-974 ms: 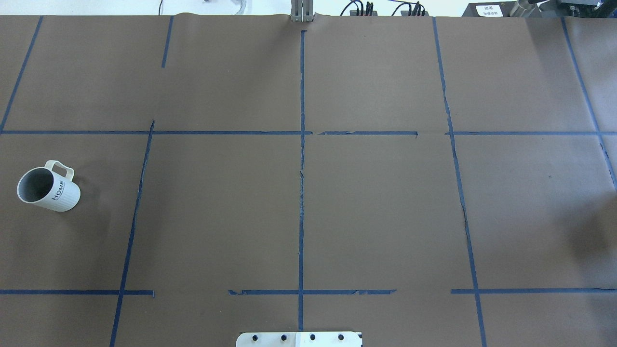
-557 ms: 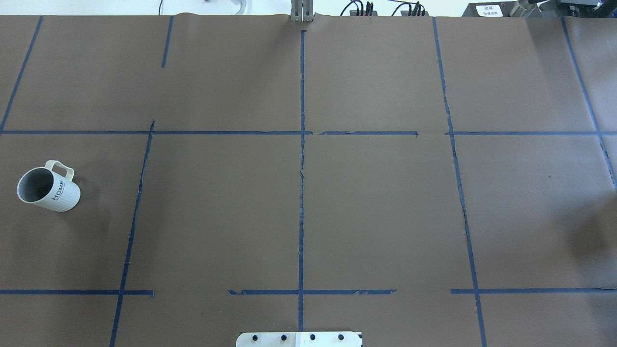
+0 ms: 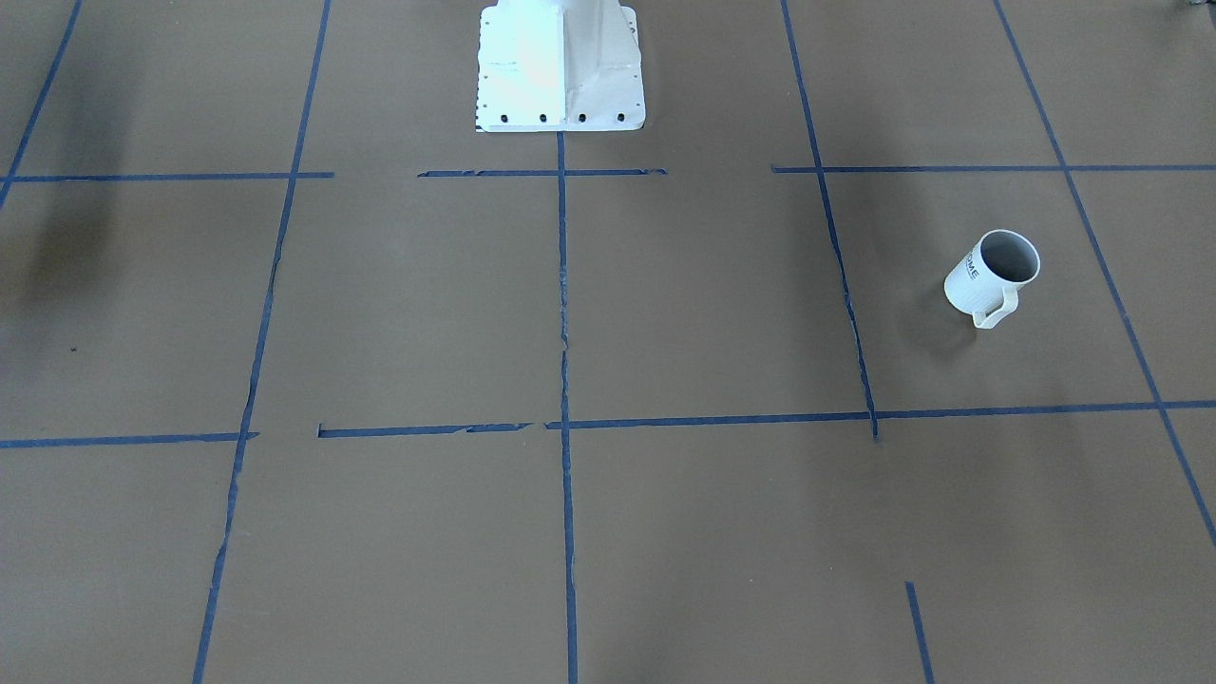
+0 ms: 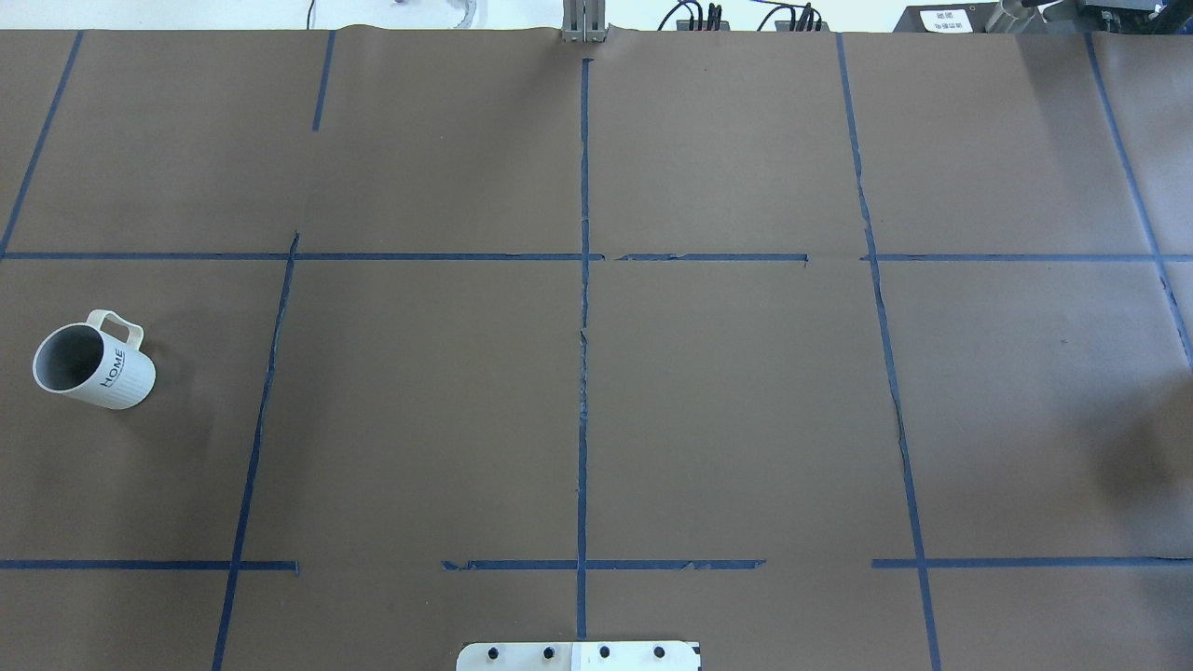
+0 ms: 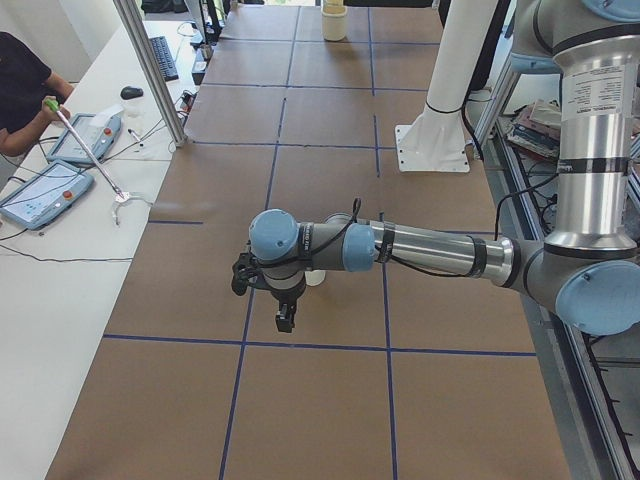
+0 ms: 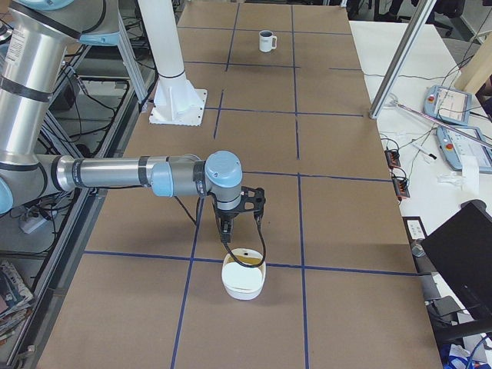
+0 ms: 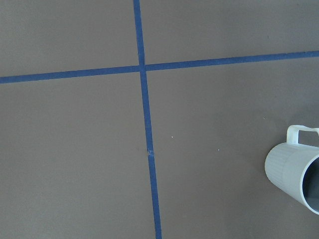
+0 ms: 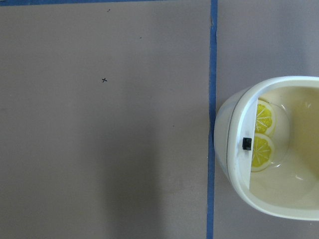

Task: Left arm hands cup to right arm to dump lemon

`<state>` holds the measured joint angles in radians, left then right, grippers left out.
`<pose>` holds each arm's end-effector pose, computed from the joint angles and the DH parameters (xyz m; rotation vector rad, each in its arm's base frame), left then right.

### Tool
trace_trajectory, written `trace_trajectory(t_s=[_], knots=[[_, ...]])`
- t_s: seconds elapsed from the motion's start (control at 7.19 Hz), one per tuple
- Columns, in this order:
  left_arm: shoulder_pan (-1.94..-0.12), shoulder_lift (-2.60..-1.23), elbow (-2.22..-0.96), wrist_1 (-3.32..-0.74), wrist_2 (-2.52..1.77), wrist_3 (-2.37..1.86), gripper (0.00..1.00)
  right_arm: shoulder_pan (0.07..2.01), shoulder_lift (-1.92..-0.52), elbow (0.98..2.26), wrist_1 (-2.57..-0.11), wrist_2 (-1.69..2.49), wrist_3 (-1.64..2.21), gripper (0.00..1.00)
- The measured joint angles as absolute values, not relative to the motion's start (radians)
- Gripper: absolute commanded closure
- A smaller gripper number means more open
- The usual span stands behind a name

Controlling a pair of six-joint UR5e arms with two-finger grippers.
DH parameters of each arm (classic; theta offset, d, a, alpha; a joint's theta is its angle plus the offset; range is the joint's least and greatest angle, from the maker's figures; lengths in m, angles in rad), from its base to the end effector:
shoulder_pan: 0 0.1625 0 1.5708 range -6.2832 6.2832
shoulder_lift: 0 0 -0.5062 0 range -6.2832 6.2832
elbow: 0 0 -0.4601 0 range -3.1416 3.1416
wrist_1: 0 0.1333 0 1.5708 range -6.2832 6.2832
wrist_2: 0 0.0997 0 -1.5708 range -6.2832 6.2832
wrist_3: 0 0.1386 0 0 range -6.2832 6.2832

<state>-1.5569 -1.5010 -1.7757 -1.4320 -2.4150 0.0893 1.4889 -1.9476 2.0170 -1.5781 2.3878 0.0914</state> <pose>-0.0225 -0.5203 0.6979 0.0284 0.8441 0.0954 0.0012 -0.3795 0.6898 -0.0123 -0.8187 -0.0164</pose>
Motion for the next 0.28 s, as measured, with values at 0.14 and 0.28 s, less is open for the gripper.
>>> trace_trajectory(t_s=[0.14, 0.28], knots=[[-1.559, -1.504, -1.777, -1.432, -2.413, 0.09, 0.0, 1.486, -1.947, 2.017, -1.581, 2.384, 0.073, 0.0], [-1.561, -1.509, -1.779, -1.432, -2.412, 0.091, 0.0, 1.484, -1.948, 2.017, -1.583, 2.382, 0.044, 0.0]])
